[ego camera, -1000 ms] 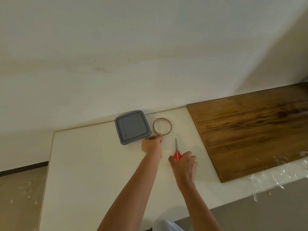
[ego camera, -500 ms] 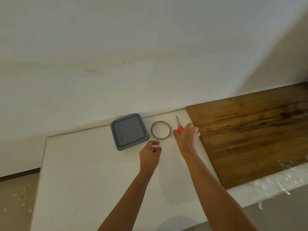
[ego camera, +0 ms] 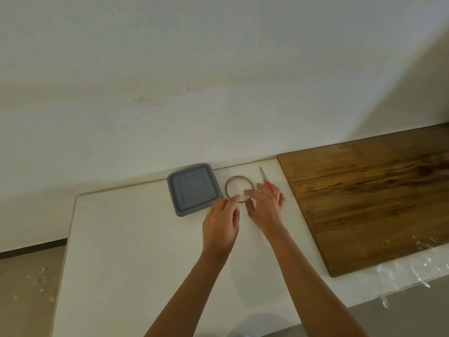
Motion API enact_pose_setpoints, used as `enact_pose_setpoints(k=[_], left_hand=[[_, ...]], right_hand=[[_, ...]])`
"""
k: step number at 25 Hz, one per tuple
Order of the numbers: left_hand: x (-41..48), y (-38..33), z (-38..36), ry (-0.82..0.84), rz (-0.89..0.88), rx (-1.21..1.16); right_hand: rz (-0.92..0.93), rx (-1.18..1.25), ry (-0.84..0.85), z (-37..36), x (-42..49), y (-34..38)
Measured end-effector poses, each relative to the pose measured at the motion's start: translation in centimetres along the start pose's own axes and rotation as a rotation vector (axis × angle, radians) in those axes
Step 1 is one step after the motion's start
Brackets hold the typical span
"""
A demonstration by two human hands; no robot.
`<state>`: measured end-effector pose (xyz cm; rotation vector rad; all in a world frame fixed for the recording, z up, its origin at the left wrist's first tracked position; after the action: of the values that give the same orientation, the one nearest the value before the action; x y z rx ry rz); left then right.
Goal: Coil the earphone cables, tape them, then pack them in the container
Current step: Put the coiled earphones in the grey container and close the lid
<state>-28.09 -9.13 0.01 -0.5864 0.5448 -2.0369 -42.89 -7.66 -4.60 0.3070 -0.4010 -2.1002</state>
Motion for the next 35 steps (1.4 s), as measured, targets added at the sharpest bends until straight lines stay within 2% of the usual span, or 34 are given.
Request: enact_pose_setpoints(k=[1,2,4,6,8,12,35], left_hand=[[0.0,-0.1,1.1,-0.096,-0.075,0.122],[0.4,0.3,1.6,-0.119,-0.085,0.203],[1.5,2.3,1.2,0.004,-0.007,0.264],[1.9,3.8,0.3,0.126,0.047,0.264],[1.9,4.2,-0.1,0.151,0.038,0.251],[1.2,4.7,0.9,0.100,0.050,0.180],[1.1,5.1,0.7,0.106,0.070,0.262]], right_hand=[[-0.009,-0.002,-0.006,-0.1,-0.2,-0.1],[-0.011,-0.006,-0.020,0.0,-0.4,-0.1],[-0.024,-0.007,-0.058,0.1,-0.5,-0.1],[-0.056,-0.006,-0.082,0.1,-0.8,0.0],[-0.090,-0.011,-0.087,0.0,-0.9,0.0],[-0.124,-0.040,-0.093,-0.2,-1.2,0.0],[-0.112,-0.004,-0.077,-0.5,-0.3,0.4]])
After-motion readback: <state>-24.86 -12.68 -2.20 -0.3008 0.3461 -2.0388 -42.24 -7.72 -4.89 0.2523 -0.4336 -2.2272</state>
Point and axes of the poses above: each hand's wrist, its own x-axis towards the middle knuckle, its own z-axis out of the back of the hand, y = z × x, the point moved 9 cm from there along x, towards the middle knuckle, and after that the axes turned 2 degrees about -z, right-handed, at the moved point
